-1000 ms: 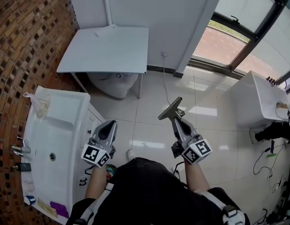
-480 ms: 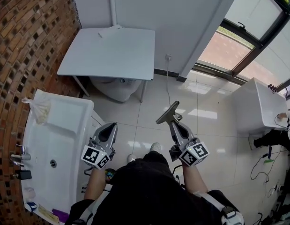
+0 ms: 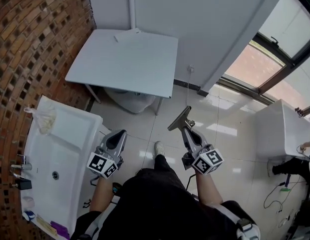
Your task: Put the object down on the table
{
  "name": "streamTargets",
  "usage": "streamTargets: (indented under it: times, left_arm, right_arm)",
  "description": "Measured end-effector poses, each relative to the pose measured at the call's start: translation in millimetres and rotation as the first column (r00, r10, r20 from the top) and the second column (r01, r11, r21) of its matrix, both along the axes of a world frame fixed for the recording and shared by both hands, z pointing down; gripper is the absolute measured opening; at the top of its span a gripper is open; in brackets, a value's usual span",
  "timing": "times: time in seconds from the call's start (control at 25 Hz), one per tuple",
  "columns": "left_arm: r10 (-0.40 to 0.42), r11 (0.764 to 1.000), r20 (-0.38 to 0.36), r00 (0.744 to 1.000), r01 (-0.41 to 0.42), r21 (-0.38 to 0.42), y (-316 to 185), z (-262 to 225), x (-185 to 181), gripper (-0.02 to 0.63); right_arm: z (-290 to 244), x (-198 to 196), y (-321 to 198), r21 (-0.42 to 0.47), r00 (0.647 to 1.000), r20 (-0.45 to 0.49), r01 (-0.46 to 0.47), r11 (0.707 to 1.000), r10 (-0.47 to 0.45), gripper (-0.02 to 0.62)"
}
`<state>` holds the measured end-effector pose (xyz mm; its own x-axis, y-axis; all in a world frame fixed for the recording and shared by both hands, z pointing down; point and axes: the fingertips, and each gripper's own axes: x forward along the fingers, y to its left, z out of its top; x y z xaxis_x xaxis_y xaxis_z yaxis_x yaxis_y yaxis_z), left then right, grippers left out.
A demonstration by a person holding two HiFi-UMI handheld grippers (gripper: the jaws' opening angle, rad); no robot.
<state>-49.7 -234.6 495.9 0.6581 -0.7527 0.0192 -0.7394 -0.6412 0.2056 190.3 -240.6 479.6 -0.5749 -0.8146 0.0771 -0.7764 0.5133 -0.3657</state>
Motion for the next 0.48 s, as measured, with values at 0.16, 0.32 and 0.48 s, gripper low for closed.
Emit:
streamTargets:
  times: [0.16,0.32,0.48]
  left_arm:
    - [-0.029,1.000,-0.010,1.000,0.029,0.011,-35.1,-25.8,8.2,-0.002]
    - [-0.104,0.994,0.023,0.994,0.104,0.030,-78.0,-20.8,-6.7,-0.002]
    - [-0.123,0.990,0.052,0.991,0.120,0.069,-123.4,-39.1,8.8,-0.002]
  right_arm:
    - [-4.6,0.7,-66.5,0.009,0.998,0.039,0.047,0.999,-0.047,0.008]
    - [-12.8,-16.4,-122.7,0.048,0.993,0.055,0.106,0.993,-0.109,0.008]
    - [-18.3,-10.7,-163.4,0.079,0.989,0.031,0.143,0.987,-0.146,0.008]
